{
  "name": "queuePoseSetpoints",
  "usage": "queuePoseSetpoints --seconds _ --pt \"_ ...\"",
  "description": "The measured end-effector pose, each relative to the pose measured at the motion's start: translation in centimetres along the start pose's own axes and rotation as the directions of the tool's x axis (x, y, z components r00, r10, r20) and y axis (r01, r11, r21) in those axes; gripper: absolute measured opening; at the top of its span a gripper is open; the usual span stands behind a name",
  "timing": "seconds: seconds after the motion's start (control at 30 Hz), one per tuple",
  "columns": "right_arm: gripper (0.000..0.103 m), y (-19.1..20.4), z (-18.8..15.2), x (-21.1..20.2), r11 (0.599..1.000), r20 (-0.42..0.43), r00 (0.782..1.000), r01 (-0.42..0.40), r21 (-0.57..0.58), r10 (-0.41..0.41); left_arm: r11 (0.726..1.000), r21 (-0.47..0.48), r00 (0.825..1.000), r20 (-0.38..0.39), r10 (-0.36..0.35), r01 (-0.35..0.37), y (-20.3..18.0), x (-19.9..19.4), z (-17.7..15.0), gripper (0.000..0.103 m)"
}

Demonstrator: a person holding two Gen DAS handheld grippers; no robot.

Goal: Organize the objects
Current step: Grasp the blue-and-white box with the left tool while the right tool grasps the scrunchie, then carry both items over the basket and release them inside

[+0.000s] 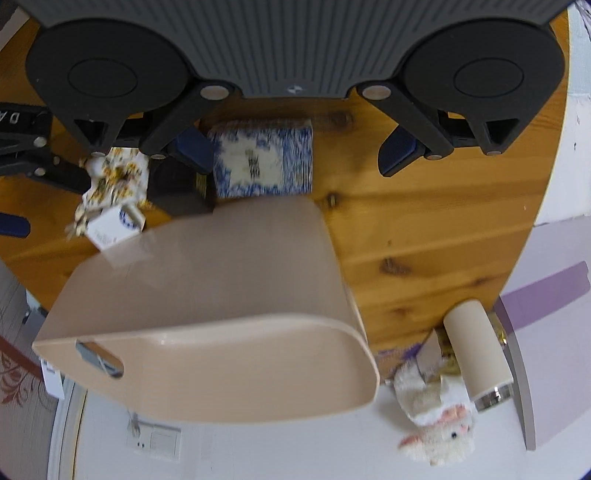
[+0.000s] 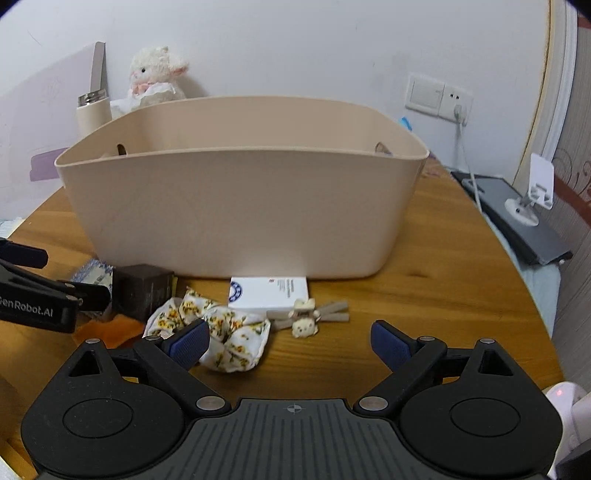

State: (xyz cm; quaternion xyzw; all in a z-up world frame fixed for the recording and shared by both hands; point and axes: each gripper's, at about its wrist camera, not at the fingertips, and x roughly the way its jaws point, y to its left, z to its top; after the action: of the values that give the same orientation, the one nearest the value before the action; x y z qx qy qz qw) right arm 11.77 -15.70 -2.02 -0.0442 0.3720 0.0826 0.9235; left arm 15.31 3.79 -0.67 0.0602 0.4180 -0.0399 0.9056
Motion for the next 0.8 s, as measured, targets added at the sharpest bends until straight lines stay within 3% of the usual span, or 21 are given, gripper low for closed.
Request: queuePoseSetpoints --seconds 0.23,0.37,0.43,0.6,0.7,0.8 --pt "0.088 0.3 -0.5 1.1 0.994 -0.044 0.996 -0.068 0.083 0.072 0.999 -0.018 0.999 -0.013 -0.03 0.03 0.3 0.5 -0.3 0.096" --pt "0.085 0.6 -0.8 1.4 0.994 -0.037 0.997 -0.063 0.088 0.067 0.996 -0.033 0.996 -0.047 -0.08 0.078 0.2 1.2 -0.5 0.096" --pt "0.076 0.7 -0.8 1.3 0.994 -0.029 0.997 -0.066 0.082 0.068 0.997 -0.023 0.995 -0.066 -0.07 0.069 0.0 2.0 -0.6 0.095" --pt "0.033 0.9 -0.9 0.9 0.997 -0.019 0.997 -0.069 0.047 0.07 0.998 -0.027 0.997 -0.045 -0.062 0.061 0.1 2.2 -0.9 0.089" --pt "0.018 1.0 -1.0 0.8 0.997 -0.016 0.997 -0.071 0.039 0.071 0.997 -0.018 0.997 -0.035 -0.073 0.072 0.2 1.8 -0.8 0.067" --pt "0.012 1.2 -1.3 0.4 0.997 -0.01 0.997 -0.07 0.035 0.071 0.997 -0.015 0.996 -0.048 -0.081 0.08 0.4 1.7 -0.8 0.065"
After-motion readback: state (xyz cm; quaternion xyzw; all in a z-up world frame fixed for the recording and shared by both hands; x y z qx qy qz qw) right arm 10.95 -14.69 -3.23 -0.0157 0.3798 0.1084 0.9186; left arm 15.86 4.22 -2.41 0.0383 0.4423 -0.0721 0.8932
